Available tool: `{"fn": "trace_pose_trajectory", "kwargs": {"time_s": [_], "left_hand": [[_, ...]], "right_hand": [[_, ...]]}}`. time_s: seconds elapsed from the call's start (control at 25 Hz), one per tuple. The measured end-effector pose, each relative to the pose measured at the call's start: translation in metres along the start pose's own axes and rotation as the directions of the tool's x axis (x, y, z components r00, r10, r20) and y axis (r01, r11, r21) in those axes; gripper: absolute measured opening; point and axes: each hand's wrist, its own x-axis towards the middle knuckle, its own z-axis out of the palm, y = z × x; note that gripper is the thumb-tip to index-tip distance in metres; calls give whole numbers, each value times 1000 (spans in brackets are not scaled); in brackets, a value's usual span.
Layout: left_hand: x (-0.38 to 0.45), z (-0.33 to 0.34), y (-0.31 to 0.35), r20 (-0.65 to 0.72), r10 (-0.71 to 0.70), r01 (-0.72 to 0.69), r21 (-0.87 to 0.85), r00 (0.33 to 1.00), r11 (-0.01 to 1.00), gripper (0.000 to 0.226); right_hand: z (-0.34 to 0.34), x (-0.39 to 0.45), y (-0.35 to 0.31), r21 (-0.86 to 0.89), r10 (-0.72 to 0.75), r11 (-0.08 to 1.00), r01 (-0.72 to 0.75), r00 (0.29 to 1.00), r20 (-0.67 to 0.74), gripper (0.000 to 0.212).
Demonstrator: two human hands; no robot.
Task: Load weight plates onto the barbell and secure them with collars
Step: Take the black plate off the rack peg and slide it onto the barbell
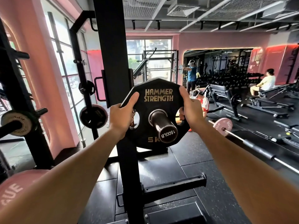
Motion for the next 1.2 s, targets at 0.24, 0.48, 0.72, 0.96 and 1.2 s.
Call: {"fn": "trace_pose_trajectory", "kwargs": {"time_s": [0.24, 0.48, 0.72, 0.96, 1.2], "left_hand": [[35, 5, -26, -12, 23, -24, -51, 1000, 998, 75], [93, 12, -55, -64, 12, -13, -24, 998, 1000, 80], [176, 22, -90, -86, 9, -6, 31, 996, 999, 80], [237, 34, -117, -115, -27, 22, -49, 993, 999, 76], [262, 40, -137, -160, -19, -1, -121, 987, 993, 73]], "right_hand": [[15, 35, 9, -4, -49, 999, 49, 999, 22, 75], [41, 90, 26, -26, -75, 997, 75, 997, 11, 80], [79, 161, 54, -44, -28, 999, 27, 999, -22, 87], [112, 222, 69, -62, -18, 998, 17, 1000, -12, 76], [122, 268, 84, -24, -82, 996, 85, 992, 94, 67]]}}
